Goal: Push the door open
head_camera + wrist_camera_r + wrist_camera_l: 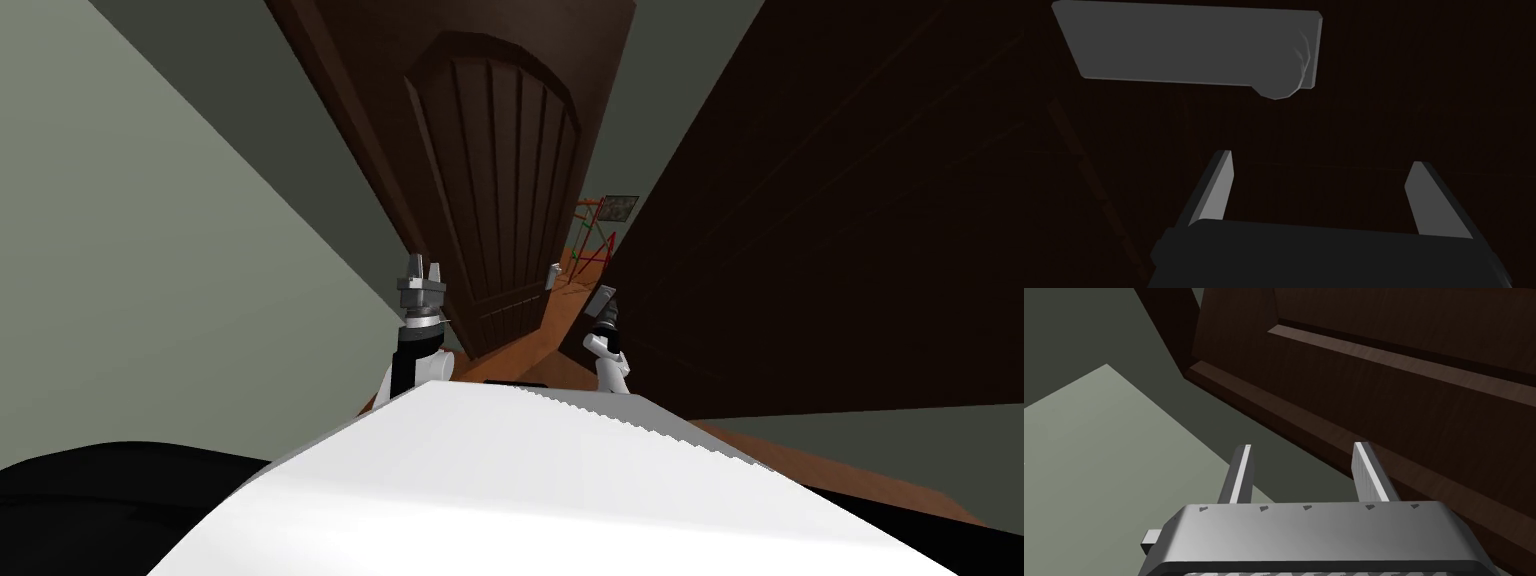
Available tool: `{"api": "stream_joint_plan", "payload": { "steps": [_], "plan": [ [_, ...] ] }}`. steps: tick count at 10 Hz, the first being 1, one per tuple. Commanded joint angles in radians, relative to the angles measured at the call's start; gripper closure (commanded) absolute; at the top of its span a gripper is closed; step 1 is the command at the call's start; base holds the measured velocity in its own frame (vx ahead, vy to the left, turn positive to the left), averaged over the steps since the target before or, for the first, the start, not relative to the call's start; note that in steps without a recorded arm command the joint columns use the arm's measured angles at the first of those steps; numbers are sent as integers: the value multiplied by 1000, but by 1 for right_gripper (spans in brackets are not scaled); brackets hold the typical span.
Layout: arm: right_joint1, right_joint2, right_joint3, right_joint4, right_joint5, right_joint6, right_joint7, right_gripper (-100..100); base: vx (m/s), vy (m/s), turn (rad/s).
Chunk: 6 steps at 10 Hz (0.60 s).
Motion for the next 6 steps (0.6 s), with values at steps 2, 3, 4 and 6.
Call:
{"api": "stream_joint_plan", "payload": {
  "steps": [2,3,4,6],
  "plan": [
    [9,-21,-14,-2,-5,-11,3,-100,159,-109,89],
    [10,-21,-18,0,-6,-16,5,-100,168,-139,93],
    [11,-19,-26,4,-7,-24,8,-100,169,-124,87],
    [14,0,-42,11,-11,-40,15,-100,174,-127,96]
  ]
}}
